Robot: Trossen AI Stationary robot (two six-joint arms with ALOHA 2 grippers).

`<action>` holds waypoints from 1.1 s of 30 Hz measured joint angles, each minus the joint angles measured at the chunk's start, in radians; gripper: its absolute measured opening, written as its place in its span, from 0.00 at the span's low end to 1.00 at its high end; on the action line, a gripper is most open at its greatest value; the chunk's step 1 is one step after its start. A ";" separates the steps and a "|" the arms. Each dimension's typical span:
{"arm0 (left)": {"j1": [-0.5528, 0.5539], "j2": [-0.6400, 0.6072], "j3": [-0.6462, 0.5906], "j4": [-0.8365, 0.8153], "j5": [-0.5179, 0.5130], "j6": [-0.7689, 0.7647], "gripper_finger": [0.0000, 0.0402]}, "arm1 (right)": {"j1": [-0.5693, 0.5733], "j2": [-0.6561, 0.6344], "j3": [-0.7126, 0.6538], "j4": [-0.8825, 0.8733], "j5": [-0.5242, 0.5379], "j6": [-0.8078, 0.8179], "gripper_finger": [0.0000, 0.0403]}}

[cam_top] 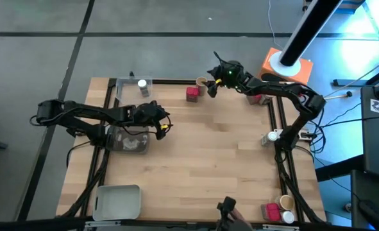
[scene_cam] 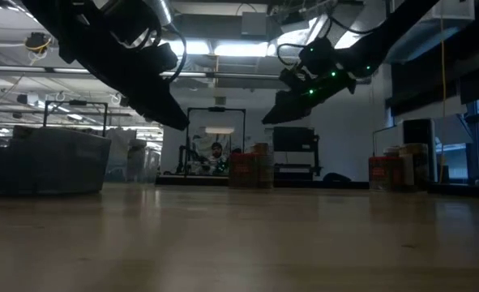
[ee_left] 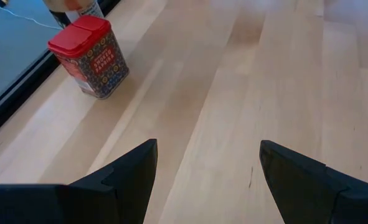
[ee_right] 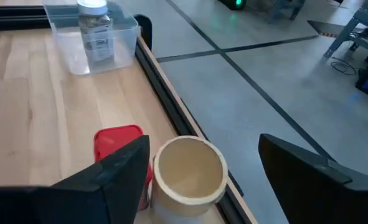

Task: Sort spices by type
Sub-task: Put the top left brown spice bottle into the black bin

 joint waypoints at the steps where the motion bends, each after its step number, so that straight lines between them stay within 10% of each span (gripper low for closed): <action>1: 0.000 0.000 0.000 0.000 0.000 0.000 0.66 | -0.001 0.007 0.004 -0.001 0.008 -0.003 0.75; 33: 0.000 0.000 0.000 0.005 -0.056 -0.022 0.66 | -0.002 0.018 0.006 0.044 0.049 0.009 0.95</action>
